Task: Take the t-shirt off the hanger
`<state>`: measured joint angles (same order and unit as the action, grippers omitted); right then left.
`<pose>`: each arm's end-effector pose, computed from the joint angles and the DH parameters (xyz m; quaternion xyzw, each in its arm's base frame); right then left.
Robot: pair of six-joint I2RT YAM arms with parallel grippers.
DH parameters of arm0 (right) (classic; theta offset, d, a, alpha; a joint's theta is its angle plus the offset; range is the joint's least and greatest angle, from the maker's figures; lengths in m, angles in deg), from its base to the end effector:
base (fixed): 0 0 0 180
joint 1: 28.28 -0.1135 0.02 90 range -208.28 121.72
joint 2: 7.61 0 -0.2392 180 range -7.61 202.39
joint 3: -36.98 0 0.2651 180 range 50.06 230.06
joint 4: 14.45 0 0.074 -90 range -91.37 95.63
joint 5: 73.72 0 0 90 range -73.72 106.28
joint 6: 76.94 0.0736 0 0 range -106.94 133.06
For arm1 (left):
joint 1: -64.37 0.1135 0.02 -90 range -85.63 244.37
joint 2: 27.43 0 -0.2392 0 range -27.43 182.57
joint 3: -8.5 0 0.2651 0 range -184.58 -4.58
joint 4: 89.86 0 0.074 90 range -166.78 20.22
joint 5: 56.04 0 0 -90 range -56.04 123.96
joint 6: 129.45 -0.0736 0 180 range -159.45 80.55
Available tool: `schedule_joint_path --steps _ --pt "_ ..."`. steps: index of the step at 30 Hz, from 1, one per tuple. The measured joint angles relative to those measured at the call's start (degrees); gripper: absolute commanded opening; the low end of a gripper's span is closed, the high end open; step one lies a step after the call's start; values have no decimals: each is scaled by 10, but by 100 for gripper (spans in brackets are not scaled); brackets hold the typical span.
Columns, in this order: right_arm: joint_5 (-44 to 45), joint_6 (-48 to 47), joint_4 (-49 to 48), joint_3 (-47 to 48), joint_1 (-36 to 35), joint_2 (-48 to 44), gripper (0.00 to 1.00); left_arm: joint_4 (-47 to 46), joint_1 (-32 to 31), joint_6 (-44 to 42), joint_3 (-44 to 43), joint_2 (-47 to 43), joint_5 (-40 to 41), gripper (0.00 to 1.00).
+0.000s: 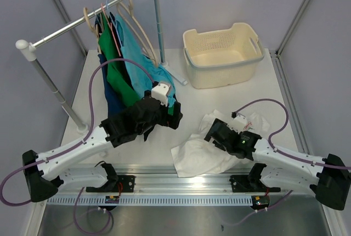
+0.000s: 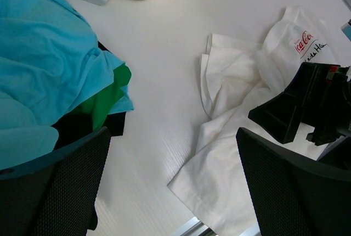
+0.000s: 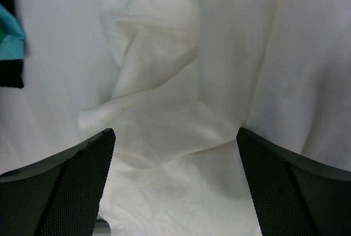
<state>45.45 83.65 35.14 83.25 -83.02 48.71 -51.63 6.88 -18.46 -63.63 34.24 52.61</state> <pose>0.1553 0.1575 0.1470 0.1941 0.9160 0.1135 0.3323 0.1781 -0.2356 0.3052 0.1850 0.8285 -0.2151 0.4827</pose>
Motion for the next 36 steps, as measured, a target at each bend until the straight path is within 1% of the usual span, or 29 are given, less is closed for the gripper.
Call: schedule_joint_path --steps 2,5,8,12,15,17,18,19,20,21,23,26,30,33,36 --pt "14 39 9 -6 0 14 99 -19 0 -1 17 0 -1 99" --pt "30 72 3 -8 0 40 100 -46 0 -5 48 -7 -1 99" --pt "39 79 -30 -13 0 77 99 -57 0 -9 79 -23 3 99" --pt "42 70 -81 -16 2 135 98 -82 -1 -11 125 -66 18 99" --pt "39 49 -109 -2 21 179 89 -119 -1 -12 162 -106 29 99" --pt "29 24 -154 6 47 205 79 -135 -1 -11 181 -123 33 99" --pt "23 12 -183 9 63 216 72 -142 -1 -10 186 -126 33 99" --pt "12 2 -212 9 77 226 61 -150 -1 -11 191 -127 33 99" --pt "-2 -9 -243 9 92 237 37 -156 -1 -10 194 -127 33 99" --pt "-13 -25 -271 9 107 249 23 -160 -1 -10 196 -124 31 99" --pt "-50 -49 -323 12 136 279 0 -167 -1 -10 196 -113 25 99" --pt "-93 -103 -334 51 166 308 0 -174 -1 -10 196 -98 15 99" --pt "-108 -176 -290 141 177 308 0 -176 -1 -10 196 -93 13 99" --pt "-104 -222 -266 170 177 252 0 -176 -1 -10 196 -93 14 99" --pt "-80 -250 -221 177 177 166 1 -176 -1 -10 196 -93 14 99"
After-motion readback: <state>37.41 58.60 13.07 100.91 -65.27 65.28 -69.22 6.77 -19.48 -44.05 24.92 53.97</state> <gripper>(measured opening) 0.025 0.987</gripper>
